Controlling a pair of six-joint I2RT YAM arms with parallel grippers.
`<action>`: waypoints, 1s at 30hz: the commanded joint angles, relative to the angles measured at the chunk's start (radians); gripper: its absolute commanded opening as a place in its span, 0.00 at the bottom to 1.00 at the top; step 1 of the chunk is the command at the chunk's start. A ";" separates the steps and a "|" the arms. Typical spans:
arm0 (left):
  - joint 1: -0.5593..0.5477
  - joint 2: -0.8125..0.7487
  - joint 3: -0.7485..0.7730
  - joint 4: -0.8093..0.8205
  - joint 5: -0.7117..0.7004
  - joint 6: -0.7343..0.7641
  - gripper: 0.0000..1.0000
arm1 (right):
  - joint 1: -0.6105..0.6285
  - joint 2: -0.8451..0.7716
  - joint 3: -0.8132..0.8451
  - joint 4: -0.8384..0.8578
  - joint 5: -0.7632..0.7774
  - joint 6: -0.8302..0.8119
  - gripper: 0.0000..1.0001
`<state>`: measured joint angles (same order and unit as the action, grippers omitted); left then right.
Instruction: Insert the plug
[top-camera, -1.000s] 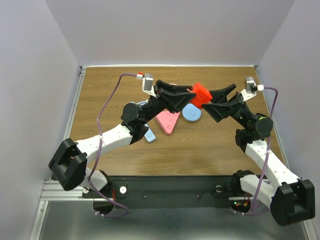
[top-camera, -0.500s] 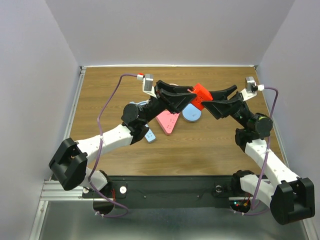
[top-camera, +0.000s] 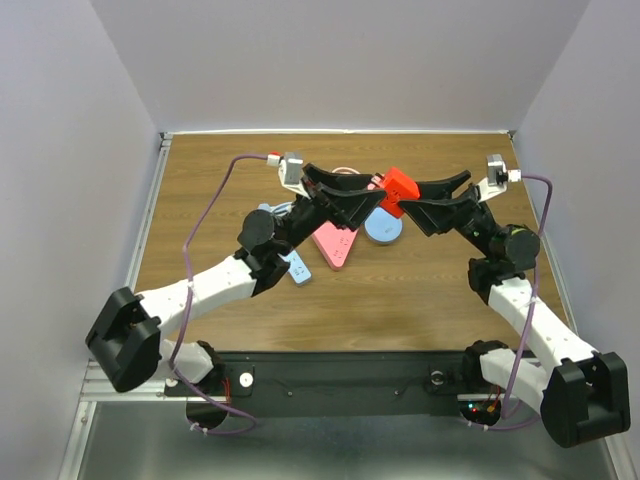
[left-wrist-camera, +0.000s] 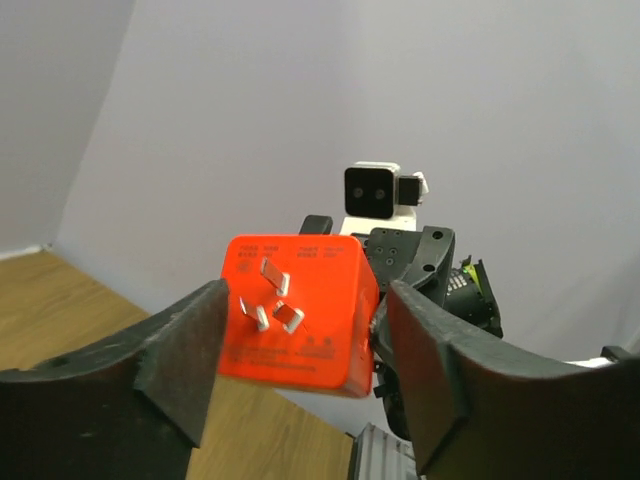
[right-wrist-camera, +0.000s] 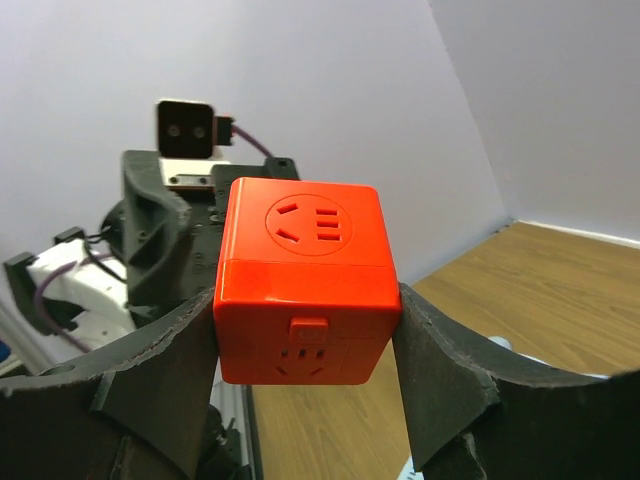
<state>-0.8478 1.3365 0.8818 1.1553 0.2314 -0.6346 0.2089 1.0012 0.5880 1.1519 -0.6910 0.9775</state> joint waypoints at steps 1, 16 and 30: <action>0.018 -0.121 -0.041 -0.100 -0.121 0.081 0.80 | 0.006 -0.027 -0.014 -0.058 0.073 -0.117 0.00; 0.113 -0.175 -0.057 -0.959 -0.725 0.104 0.90 | 0.006 -0.090 0.131 -0.708 0.189 -0.480 0.01; 0.236 0.061 -0.076 -1.194 -0.776 0.041 0.91 | 0.006 -0.093 0.136 -0.891 0.093 -0.577 0.01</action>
<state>-0.6312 1.3930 0.7952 -0.0105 -0.5034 -0.5819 0.2108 0.9184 0.6960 0.2539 -0.5655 0.4412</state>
